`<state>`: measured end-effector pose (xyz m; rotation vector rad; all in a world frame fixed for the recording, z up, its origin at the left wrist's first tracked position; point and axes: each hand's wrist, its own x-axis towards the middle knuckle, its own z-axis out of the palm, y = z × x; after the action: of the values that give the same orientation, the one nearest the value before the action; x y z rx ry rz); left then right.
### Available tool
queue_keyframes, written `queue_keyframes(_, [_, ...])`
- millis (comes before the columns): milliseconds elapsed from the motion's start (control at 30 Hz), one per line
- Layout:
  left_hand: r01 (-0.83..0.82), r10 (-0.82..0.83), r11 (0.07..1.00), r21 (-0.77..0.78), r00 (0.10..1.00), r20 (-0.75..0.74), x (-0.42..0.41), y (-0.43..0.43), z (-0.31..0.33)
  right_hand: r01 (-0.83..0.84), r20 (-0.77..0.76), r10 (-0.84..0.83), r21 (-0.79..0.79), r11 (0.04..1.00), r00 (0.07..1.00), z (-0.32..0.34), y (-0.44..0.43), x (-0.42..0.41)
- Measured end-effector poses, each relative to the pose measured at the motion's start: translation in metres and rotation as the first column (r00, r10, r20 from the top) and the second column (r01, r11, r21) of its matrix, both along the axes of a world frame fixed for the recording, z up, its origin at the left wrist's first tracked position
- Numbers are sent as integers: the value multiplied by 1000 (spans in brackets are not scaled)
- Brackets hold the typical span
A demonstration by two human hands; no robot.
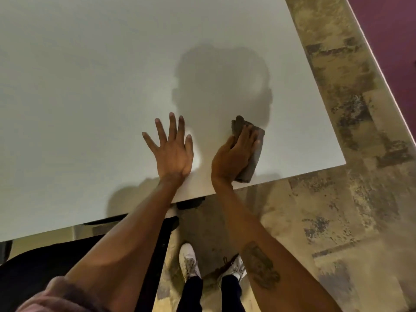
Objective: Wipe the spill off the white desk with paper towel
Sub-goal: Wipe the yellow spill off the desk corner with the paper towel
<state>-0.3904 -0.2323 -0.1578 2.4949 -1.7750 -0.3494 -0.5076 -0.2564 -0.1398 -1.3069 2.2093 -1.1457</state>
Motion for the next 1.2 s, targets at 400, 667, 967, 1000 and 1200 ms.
queue_keyframes(400, [46,-40,994,-101,997,63,4,0,-5,-40,14,39,15,999,999,4,-124,11])
queue_keyframes(667, [44,-41,997,-57,998,44,4,-6,-4,-431,116,427,14,902,897,17,-211,-5])
queue_keyframes(967, [84,-78,994,-76,994,74,4,-5,-3,-638,147,626,52,768,766,32,-225,-20])
queue_keyframes(1000, [90,-86,994,-63,994,70,4,-5,-3,-660,144,648,64,748,748,33,-221,-22])
queue_keyframes(1200, [50,-50,999,-9,999,-20,7,-6,-3,-794,74,792,126,595,605,31,-164,-19])
